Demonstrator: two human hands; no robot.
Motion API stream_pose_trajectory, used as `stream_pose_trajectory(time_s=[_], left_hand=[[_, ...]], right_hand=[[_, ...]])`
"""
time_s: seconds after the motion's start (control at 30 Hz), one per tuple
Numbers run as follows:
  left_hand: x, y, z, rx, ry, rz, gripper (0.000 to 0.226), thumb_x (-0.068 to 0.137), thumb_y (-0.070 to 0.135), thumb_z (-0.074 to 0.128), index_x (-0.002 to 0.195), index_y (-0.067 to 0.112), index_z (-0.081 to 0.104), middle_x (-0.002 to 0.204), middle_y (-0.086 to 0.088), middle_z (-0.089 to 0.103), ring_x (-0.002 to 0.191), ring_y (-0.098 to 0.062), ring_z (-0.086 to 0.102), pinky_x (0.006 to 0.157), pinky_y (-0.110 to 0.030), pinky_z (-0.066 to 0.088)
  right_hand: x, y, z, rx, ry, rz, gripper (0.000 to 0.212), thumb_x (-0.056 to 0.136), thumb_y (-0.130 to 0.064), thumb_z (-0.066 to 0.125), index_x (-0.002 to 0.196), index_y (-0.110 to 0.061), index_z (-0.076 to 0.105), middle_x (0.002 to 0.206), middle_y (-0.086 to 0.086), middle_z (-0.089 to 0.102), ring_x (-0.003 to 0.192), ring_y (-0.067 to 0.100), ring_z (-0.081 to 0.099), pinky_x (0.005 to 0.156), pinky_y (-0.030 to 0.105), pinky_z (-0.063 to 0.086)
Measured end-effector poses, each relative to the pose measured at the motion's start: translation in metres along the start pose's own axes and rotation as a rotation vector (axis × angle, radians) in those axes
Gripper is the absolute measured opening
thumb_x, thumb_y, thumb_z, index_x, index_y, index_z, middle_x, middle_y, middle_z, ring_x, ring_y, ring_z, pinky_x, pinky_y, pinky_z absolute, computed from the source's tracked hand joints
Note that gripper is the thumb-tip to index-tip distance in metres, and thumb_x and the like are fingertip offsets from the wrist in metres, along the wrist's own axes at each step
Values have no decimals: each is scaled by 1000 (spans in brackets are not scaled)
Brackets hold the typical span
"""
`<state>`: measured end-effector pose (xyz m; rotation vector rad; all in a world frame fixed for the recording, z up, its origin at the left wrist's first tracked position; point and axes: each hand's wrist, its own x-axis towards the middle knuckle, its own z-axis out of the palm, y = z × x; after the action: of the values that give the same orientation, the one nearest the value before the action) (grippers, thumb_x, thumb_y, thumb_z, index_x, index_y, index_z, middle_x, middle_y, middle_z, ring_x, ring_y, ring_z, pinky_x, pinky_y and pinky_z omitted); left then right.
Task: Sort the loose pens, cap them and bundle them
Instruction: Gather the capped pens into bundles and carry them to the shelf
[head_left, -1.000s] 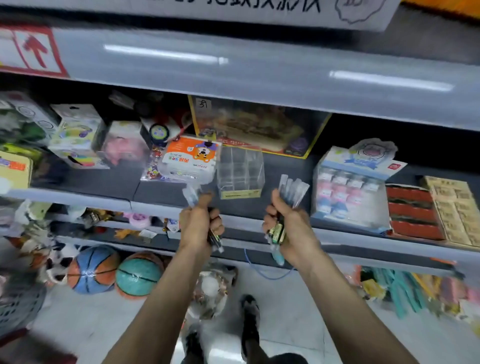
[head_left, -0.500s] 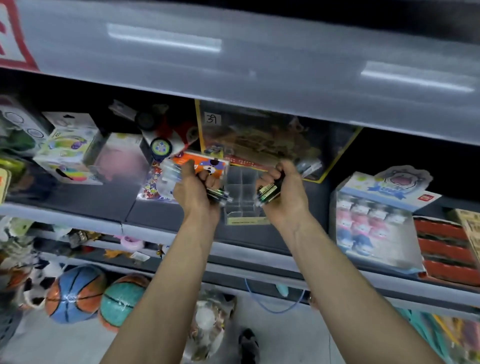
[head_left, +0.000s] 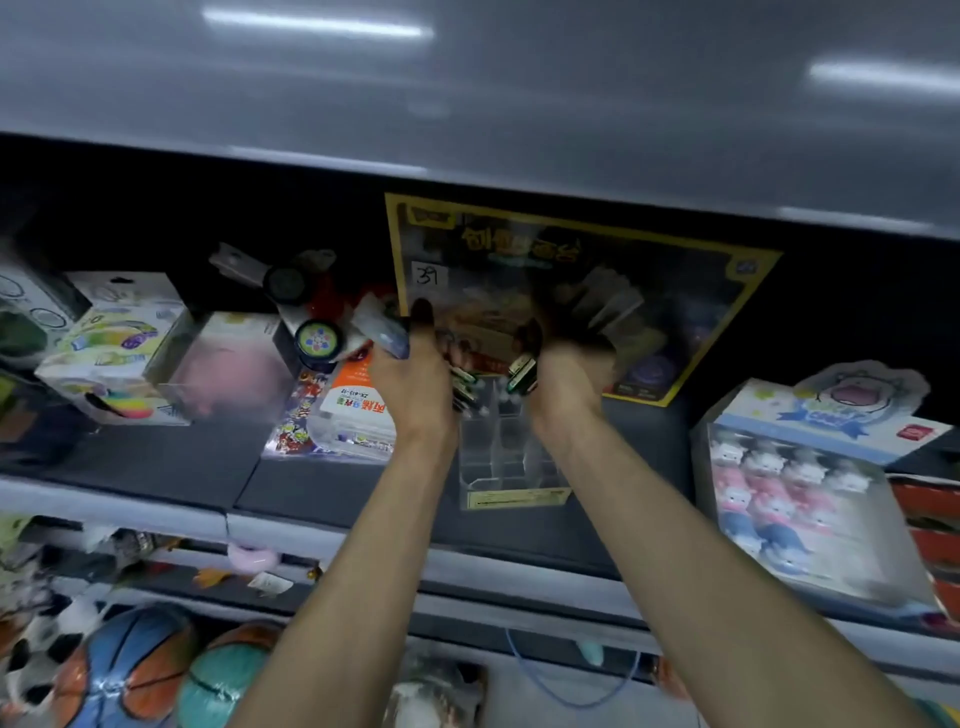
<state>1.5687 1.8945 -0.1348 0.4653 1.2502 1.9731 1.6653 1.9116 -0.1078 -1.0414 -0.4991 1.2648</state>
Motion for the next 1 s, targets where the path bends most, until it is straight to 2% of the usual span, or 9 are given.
stream_pose_trajectory(time_s=[0.1, 0.17, 0.27, 0.33, 0.4, 0.47, 0.63, 0.8, 1.0], left_hand=[[0, -8, 0, 172, -36, 99, 30, 95, 34, 72, 72, 26, 55, 59, 9, 55, 56, -7, 50, 53, -26, 42], [2, -9, 0, 218, -93, 135, 31, 93, 37, 73, 74, 22, 54, 58, 8, 56, 54, -6, 51, 51, -25, 43], [3, -4, 7, 261, -156, 162, 37, 90, 42, 74, 62, 28, 54, 56, 6, 50, 55, -7, 45, 51, -26, 37], [8, -1, 13, 212, -126, 154, 32, 88, 41, 74, 60, 31, 61, 55, 8, 55, 52, -9, 49, 49, -28, 40], [13, 3, 17, 139, -85, 123, 28, 86, 44, 75, 76, 18, 68, 64, -12, 64, 55, -30, 57, 52, -41, 45], [20, 0, 17, 111, -51, 76, 61, 86, 50, 76, 100, -8, 62, 78, -28, 66, 66, -44, 62, 58, -51, 50], [16, 1, 17, 224, -179, 245, 24, 86, 59, 77, 75, 39, 69, 63, 12, 63, 62, -8, 59, 53, -29, 46], [18, -12, 7, 298, -257, 280, 44, 88, 27, 77, 62, 4, 49, 59, -22, 54, 52, -38, 47, 47, -42, 40], [4, -20, -4, 358, -330, 220, 36, 82, 18, 75, 57, 25, 51, 54, 7, 52, 53, -9, 48, 48, -27, 40]], right_hand=[[4, 9, -1, -124, -26, -165, 27, 81, -24, 90, 99, -37, 75, 100, -35, 72, 103, -15, 65, 92, 16, 54], [5, 12, -4, -172, -60, -233, 22, 80, -20, 89, 84, -38, 77, 91, -37, 72, 93, -19, 65, 79, 5, 50], [4, 13, -5, -233, -94, -264, 24, 82, -22, 88, 102, -23, 76, 104, -17, 78, 102, -4, 70, 87, 14, 56], [4, 13, -4, -241, -82, -264, 20, 84, -15, 87, 98, -23, 74, 96, -23, 77, 96, -9, 70, 82, 11, 55], [4, 13, -4, -241, -75, -248, 15, 86, -11, 85, 91, -19, 73, 86, -23, 75, 87, -7, 70, 78, 11, 52], [2, 12, -5, -274, -99, -228, 11, 87, -12, 84, 91, -11, 74, 85, -16, 75, 85, -1, 71, 78, 15, 54], [-2, 11, -4, -288, -119, -230, 12, 88, -9, 83, 95, -5, 75, 93, -1, 78, 92, 7, 75, 76, 19, 56], [-1, 12, -4, -303, -111, -235, 13, 87, -9, 83, 85, -11, 71, 84, 0, 75, 77, 0, 69, 69, 17, 54], [-3, 16, -4, -330, -101, -223, 18, 87, -9, 83, 82, 3, 71, 84, 11, 75, 75, 10, 69, 64, 25, 55]])
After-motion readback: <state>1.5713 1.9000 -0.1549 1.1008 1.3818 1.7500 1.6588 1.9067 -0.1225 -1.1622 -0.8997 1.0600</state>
